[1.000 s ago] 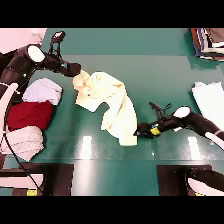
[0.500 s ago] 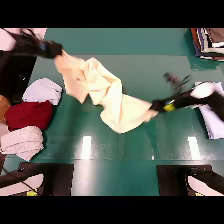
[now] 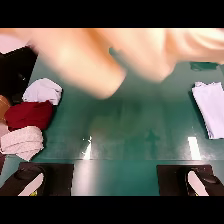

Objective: Fold the shirts.

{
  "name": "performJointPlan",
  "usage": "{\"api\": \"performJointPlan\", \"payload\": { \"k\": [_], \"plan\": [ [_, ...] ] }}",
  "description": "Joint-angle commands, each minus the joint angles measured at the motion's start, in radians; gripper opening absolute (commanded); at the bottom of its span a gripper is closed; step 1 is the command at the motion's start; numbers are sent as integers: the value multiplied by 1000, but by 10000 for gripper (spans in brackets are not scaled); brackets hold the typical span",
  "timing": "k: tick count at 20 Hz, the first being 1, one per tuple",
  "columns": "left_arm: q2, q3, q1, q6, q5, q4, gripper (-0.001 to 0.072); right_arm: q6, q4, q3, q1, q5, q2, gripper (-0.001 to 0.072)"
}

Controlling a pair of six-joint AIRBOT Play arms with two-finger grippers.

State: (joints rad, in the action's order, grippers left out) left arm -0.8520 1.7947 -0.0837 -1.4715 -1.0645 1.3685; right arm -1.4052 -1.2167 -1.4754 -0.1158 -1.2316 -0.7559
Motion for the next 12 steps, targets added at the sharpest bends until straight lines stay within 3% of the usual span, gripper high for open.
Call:
{"api": "performJointPlan", "payload": {
  "k": [1, 6, 12],
  "plan": [
    [44, -4, 1, 24, -121, -1, 25, 19, -14, -79, -35, -2, 39, 18],
    [62, 21, 1, 24, -97, -98, 25, 19, -16, -225, -35, -75, -19, 18],
    [68, 193, 1, 21, -159, -192, 25, 19, -15, -490, -35, -278, -149, 18]
  ]
}}
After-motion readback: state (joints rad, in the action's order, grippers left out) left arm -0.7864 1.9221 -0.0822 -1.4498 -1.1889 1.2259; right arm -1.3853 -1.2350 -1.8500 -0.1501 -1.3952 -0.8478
